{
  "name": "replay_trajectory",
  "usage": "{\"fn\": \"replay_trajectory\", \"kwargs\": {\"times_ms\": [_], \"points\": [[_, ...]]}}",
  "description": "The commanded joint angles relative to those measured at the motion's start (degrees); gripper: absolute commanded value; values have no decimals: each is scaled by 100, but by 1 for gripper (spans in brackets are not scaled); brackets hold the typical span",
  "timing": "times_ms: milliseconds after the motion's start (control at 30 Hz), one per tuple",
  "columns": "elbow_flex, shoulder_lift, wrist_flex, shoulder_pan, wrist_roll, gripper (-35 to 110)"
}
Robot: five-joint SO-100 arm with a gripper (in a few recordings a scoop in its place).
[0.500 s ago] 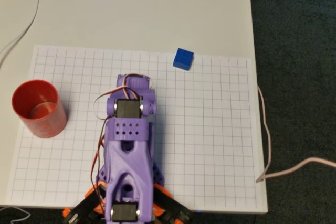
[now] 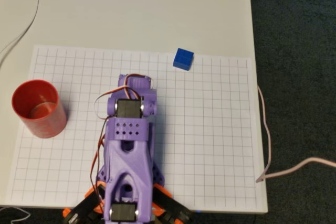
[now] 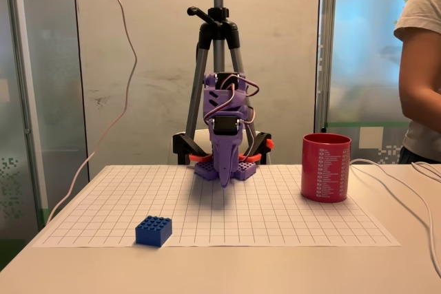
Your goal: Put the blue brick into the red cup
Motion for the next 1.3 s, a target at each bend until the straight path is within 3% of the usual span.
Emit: {"fn": "replay_trajectory", "kwargs": {"times_ms": [0, 333, 500, 733, 1033, 1267], "points": [[-79, 0, -53, 53, -26, 0], [-2821, -483, 255, 1424, -176, 0], [-5405, -3076, 1591, 1450, -369, 0], [-7963, -5810, 2443, 1081, -88, 0], [-8077, -8095, 1863, 1063, 44, 0], [-7910, -9229, 1441, 1995, -176, 0]]}}
